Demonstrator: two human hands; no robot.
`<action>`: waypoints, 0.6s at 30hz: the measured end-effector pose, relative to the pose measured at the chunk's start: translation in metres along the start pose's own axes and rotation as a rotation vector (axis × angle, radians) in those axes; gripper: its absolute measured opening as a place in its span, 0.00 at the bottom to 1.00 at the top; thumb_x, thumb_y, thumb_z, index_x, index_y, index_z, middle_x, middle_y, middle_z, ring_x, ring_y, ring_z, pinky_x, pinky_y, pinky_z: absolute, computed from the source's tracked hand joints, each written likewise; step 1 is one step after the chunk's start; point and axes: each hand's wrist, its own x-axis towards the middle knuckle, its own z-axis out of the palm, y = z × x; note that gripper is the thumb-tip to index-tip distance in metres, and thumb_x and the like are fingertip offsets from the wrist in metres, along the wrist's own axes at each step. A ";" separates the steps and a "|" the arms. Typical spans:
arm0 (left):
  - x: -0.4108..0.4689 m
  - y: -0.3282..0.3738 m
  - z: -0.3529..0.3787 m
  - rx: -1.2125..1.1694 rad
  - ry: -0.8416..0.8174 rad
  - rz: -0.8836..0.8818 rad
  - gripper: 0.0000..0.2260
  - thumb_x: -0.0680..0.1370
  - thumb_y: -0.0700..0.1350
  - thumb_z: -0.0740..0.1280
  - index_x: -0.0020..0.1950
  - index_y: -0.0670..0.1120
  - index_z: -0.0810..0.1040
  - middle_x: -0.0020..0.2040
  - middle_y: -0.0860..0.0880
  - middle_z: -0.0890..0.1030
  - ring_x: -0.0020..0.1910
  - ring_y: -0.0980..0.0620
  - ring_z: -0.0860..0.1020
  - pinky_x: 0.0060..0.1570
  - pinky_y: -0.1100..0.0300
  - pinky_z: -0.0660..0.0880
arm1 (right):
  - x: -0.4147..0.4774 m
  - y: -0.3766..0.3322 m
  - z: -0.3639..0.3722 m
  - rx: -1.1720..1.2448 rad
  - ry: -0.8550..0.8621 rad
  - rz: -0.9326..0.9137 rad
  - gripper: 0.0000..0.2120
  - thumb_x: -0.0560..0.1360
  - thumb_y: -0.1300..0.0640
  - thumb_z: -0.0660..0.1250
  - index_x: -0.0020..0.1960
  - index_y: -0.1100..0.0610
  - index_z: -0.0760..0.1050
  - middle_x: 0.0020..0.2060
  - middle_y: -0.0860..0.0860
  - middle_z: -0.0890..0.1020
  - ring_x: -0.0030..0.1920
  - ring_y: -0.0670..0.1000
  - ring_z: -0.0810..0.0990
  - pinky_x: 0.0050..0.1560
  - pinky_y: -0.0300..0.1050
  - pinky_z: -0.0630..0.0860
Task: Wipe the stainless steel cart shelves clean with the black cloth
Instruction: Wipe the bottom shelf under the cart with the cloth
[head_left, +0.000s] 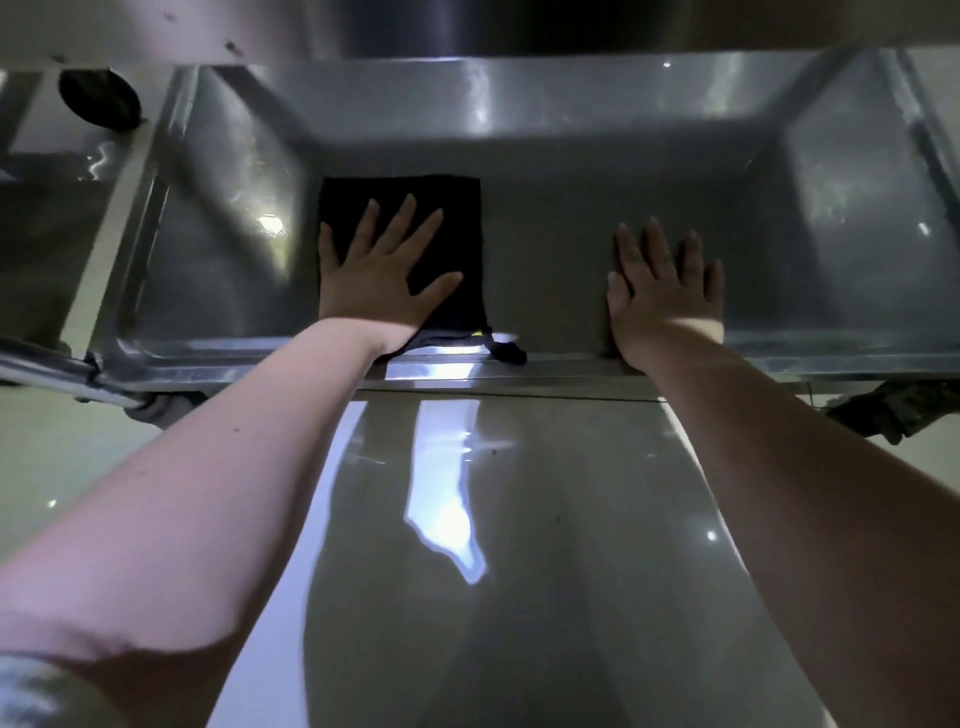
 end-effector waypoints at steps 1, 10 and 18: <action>0.000 0.000 0.000 0.000 0.008 0.002 0.33 0.72 0.74 0.44 0.77 0.67 0.47 0.79 0.60 0.48 0.79 0.50 0.45 0.73 0.37 0.40 | -0.002 -0.009 -0.001 -0.014 0.010 -0.004 0.27 0.82 0.43 0.42 0.79 0.43 0.39 0.79 0.44 0.42 0.78 0.56 0.38 0.75 0.58 0.38; -0.002 0.003 -0.002 0.005 0.003 0.038 0.32 0.75 0.71 0.45 0.78 0.64 0.48 0.80 0.59 0.48 0.79 0.48 0.44 0.72 0.35 0.40 | -0.016 -0.057 0.011 0.037 0.009 -0.139 0.27 0.82 0.44 0.40 0.79 0.46 0.38 0.79 0.43 0.40 0.78 0.54 0.37 0.76 0.55 0.36; 0.008 0.056 -0.001 0.002 -0.032 0.064 0.31 0.77 0.69 0.50 0.78 0.63 0.48 0.80 0.58 0.47 0.79 0.46 0.43 0.71 0.33 0.38 | -0.016 -0.057 0.010 0.028 0.001 -0.138 0.27 0.82 0.44 0.39 0.79 0.44 0.37 0.78 0.43 0.40 0.78 0.54 0.37 0.76 0.55 0.36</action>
